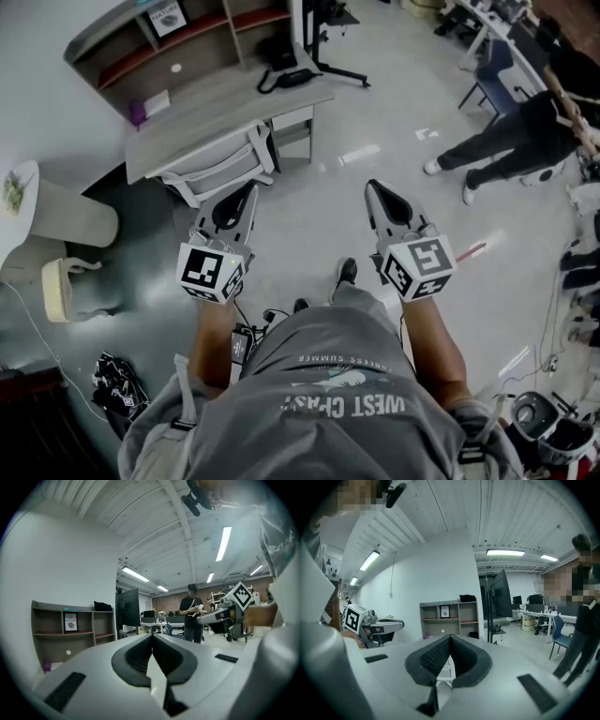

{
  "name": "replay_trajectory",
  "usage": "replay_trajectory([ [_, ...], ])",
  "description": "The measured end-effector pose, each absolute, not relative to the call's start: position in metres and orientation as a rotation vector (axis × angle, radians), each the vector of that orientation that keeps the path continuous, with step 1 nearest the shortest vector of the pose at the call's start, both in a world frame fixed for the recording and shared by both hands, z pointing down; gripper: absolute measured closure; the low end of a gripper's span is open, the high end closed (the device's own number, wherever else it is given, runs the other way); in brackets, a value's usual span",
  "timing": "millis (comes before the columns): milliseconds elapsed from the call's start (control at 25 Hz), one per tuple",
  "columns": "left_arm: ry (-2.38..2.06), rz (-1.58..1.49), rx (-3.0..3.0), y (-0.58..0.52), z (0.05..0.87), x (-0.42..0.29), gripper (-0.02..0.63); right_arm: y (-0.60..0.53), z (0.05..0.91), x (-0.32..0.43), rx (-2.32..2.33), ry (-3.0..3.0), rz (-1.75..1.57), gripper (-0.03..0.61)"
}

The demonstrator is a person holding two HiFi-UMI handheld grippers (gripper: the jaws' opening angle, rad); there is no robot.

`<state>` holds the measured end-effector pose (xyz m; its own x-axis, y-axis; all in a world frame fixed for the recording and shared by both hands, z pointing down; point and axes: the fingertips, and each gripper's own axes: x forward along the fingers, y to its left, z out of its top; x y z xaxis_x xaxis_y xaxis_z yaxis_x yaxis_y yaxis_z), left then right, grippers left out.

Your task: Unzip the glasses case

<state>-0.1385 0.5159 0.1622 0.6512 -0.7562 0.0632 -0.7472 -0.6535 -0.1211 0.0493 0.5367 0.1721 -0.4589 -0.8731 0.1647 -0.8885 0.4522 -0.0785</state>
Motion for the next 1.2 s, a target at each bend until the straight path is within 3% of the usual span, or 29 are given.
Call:
replay_trajectory([
  [1200,1.526,-0.313,-2.622,0.354,0.159,-0.018,0.614,0.331,0.192,0.165,1.276,-2.777,0.328,0.568],
])
